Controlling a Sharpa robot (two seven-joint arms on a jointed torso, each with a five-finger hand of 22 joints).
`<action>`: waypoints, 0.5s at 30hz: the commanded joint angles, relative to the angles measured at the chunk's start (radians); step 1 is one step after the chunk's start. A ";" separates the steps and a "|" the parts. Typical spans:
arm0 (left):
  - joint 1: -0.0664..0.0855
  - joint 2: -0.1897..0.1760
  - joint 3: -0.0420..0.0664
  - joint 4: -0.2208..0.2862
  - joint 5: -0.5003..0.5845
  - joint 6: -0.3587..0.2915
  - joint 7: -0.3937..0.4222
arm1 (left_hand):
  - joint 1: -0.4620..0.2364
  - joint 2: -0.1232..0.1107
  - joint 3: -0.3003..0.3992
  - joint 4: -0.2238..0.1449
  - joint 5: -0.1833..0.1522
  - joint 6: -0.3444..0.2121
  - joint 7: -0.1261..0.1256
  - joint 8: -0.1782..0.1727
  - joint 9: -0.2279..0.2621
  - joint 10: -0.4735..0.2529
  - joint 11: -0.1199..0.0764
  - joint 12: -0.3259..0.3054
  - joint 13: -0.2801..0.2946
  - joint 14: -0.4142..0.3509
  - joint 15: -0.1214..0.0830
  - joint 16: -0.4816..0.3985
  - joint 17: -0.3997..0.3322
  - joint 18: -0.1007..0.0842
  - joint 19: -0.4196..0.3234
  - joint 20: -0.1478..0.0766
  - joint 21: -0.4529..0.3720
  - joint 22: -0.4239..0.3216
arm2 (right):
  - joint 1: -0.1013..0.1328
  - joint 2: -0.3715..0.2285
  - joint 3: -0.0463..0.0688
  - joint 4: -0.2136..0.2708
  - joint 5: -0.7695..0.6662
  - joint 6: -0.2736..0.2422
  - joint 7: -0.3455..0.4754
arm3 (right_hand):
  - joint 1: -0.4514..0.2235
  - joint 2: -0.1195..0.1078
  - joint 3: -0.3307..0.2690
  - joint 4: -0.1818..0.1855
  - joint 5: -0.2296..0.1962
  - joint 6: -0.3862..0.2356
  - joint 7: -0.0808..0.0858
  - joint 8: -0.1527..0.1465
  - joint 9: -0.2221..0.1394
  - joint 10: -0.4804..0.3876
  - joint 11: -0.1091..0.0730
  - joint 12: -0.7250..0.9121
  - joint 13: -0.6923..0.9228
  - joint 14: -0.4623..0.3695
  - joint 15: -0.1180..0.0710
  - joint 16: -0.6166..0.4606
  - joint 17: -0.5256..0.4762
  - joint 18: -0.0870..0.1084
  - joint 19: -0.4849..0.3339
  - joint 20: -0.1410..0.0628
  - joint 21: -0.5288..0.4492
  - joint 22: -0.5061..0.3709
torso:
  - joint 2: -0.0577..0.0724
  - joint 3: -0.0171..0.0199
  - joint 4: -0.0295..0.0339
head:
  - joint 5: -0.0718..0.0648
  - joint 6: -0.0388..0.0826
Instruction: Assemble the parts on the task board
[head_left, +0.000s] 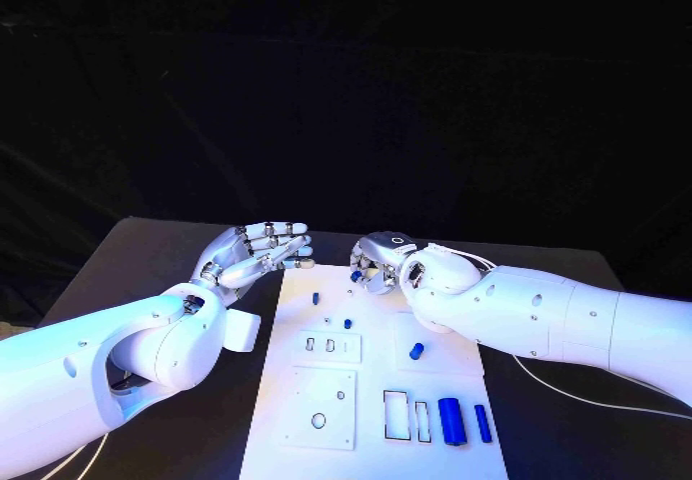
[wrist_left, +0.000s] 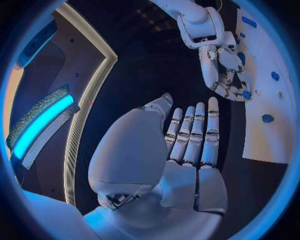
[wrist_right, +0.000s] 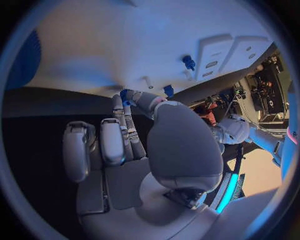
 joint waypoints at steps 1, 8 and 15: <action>0.001 0.001 0.001 0.001 -0.001 0.010 0.006 | -0.001 -0.005 0.003 0.001 0.002 0.008 0.057 -0.006 -0.001 0.005 0.003 -0.004 -0.001 0.008 -0.001 0.003 0.001 0.010 0.000 -0.003 0.003 0.001 | -0.002 0.003 -0.001 -0.003 -0.010 0.029 -0.010 | -0.022 -0.017 0.001 0.012 -0.030 -0.036 0.008 -0.028 -0.009 -0.060 0.014 -0.004 -0.014 -0.012 0.018 -0.038 -0.057 0.012 -0.039 0.009 -0.039 -0.012 | 0.000 -0.0003 0.0005 | -0.002 0.001; 0.001 0.000 0.001 0.001 -0.001 0.011 0.005 | -0.001 -0.005 0.003 0.001 0.002 0.008 0.057 -0.006 -0.001 0.005 0.003 -0.004 -0.001 0.008 -0.001 0.003 0.001 0.010 0.000 -0.003 0.003 0.001 | -0.002 0.002 -0.001 -0.005 -0.010 0.027 -0.012 | -0.020 -0.033 -0.023 0.015 -0.051 -0.075 0.007 -0.061 -0.010 -0.141 0.022 -0.002 -0.031 -0.034 0.023 -0.099 -0.146 0.035 -0.102 0.017 -0.116 -0.110 | 0.000 -0.0002 0.0007 | -0.002 0.001; 0.001 -0.001 0.001 -0.002 -0.001 0.011 0.004 | -0.001 -0.005 0.003 0.001 0.002 0.008 0.057 -0.006 -0.001 0.005 0.003 -0.004 -0.001 0.008 -0.001 0.003 0.001 0.010 0.000 -0.003 0.003 0.001 | -0.002 -0.043 -0.001 0.040 -0.010 0.000 -0.014 | -0.020 -0.035 -0.041 0.016 -0.048 -0.079 0.006 -0.066 -0.010 -0.151 0.021 -0.001 -0.032 -0.036 0.023 -0.107 -0.158 0.037 -0.107 0.017 -0.129 -0.122 | 0.000 0.0006 0.0001 | -0.002 0.001</action>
